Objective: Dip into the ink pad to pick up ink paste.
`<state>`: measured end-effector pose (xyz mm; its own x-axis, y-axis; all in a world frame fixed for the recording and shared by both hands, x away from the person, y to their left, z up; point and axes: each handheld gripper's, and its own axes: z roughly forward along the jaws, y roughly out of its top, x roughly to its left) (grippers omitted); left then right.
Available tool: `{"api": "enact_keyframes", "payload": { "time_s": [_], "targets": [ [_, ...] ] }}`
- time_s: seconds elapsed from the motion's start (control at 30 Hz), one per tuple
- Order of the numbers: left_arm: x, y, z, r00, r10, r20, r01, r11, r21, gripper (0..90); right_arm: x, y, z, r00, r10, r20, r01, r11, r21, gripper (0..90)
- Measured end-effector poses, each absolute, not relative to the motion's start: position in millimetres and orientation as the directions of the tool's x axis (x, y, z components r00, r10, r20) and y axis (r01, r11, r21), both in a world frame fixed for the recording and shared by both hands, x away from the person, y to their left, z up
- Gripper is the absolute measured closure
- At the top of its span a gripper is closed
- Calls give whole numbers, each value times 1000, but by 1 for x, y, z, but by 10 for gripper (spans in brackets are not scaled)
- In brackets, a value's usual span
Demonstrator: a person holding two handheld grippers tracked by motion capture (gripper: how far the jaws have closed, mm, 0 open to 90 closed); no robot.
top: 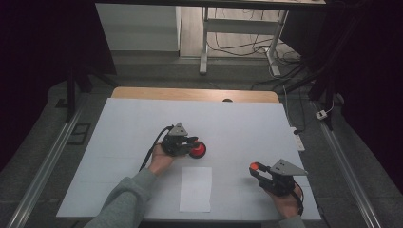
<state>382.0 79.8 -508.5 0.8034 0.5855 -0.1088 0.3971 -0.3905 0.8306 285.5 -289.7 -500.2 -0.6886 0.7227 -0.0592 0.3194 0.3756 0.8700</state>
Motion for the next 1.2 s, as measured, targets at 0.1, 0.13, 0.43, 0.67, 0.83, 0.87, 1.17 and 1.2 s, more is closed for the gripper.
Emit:
{"api": "enact_keyframes", "payload": {
  "time_s": [0.1, 0.13, 0.43, 0.67, 0.83, 0.87, 1.17, 1.2],
  "targets": [
    [384, 79, -511, 803, 586, -110, 402, -396, 825, 723, 286, -290, -500, -687, 724, -59, 320, 375, 870, 647],
    [384, 79, -512, 802, 587, -110, 404, -397, 824, 723, 286, -290, -501, -687, 724, -59, 321, 375, 870, 647],
    [387, 79, -516, 793, 596, -123, 418, -388, 821, 723, 286, -290, -501, -690, 721, -60, 318, 376, 870, 647],
    [389, 76, -521, 791, 600, -115, 424, -402, 812, 723, 286, -291, -500, -690, 722, -59, 318, 375, 871, 647],
    [389, 77, -522, 791, 601, -113, 424, -405, 810, 723, 286, -290, -501, -691, 720, -57, 318, 374, 871, 647],
    [389, 77, -522, 791, 602, -112, 423, -405, 810, 723, 286, -290, -501, -691, 720, -57, 318, 374, 871, 647],
    [390, 75, -525, 792, 600, -113, 426, -410, 806, 723, 286, -290, -501, -694, 718, -56, 318, 375, 871, 647],
    [389, 75, -525, 794, 598, -108, 421, -413, 808, 723, 286, -290, -501, -694, 718, -57, 317, 376, 871, 647]
  ]
}}
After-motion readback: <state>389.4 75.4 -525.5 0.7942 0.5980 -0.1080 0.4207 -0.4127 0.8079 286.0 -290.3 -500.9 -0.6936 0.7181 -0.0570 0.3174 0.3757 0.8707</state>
